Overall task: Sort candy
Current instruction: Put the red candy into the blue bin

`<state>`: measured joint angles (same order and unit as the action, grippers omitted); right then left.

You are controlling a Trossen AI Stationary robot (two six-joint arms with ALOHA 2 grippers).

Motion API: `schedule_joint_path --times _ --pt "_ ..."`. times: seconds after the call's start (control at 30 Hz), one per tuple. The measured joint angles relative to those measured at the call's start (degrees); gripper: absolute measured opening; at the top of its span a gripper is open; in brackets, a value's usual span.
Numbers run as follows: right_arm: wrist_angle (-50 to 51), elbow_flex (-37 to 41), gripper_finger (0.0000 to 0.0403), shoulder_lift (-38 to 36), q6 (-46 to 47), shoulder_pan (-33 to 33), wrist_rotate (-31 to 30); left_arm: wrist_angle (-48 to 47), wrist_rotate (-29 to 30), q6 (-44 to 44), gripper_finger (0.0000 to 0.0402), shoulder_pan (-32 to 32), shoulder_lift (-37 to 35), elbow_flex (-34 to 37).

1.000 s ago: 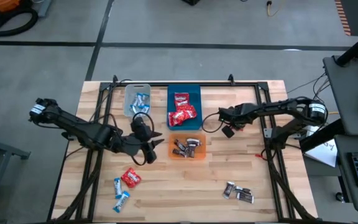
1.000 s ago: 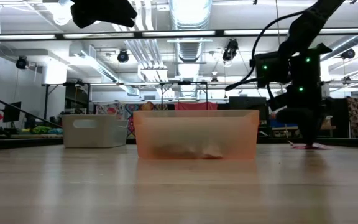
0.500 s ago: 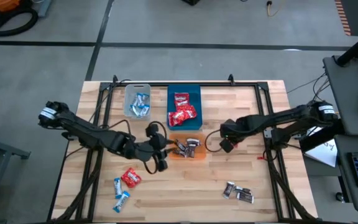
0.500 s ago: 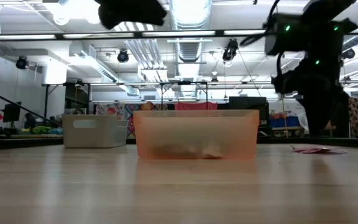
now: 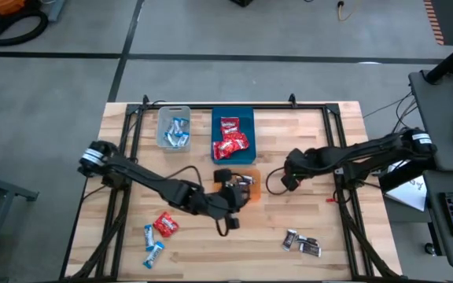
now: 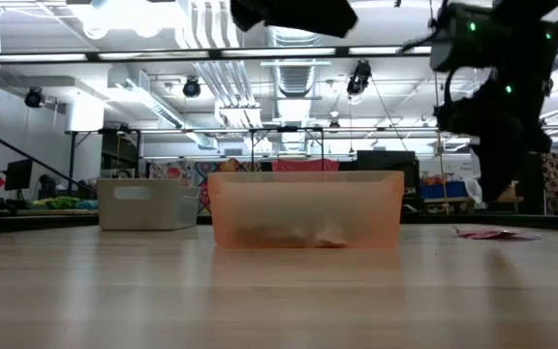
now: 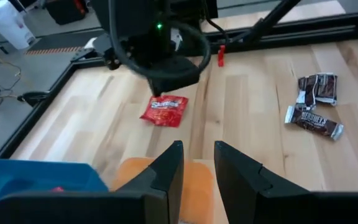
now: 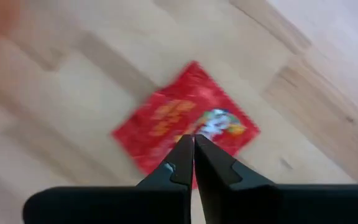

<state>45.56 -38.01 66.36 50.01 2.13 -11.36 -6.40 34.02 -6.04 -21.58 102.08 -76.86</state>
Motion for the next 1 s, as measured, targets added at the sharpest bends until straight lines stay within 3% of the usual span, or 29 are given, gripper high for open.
schedule_joint_path --times 0.17,0.4,0.73,1.0 --pt "-2.59 4.6 0.0009 2.13 2.33 0.91 -2.22 -0.15 0.01 -0.66 0.0074 -0.04 4.48 -2.7" --pt "-17.57 11.18 0.0009 1.78 4.9 5.85 -2.73 -0.13 -0.02 -4.04 0.0074 -0.13 5.4 -1.96" --pt "-27.94 11.42 0.0009 3.68 11.61 16.09 -1.29 -0.1 -0.51 -5.22 0.0074 -0.75 5.69 -1.48" --pt "-36.51 8.18 0.0009 12.92 14.5 23.22 -2.1 -1.36 -2.29 -4.97 0.0074 -2.29 5.66 -1.42"
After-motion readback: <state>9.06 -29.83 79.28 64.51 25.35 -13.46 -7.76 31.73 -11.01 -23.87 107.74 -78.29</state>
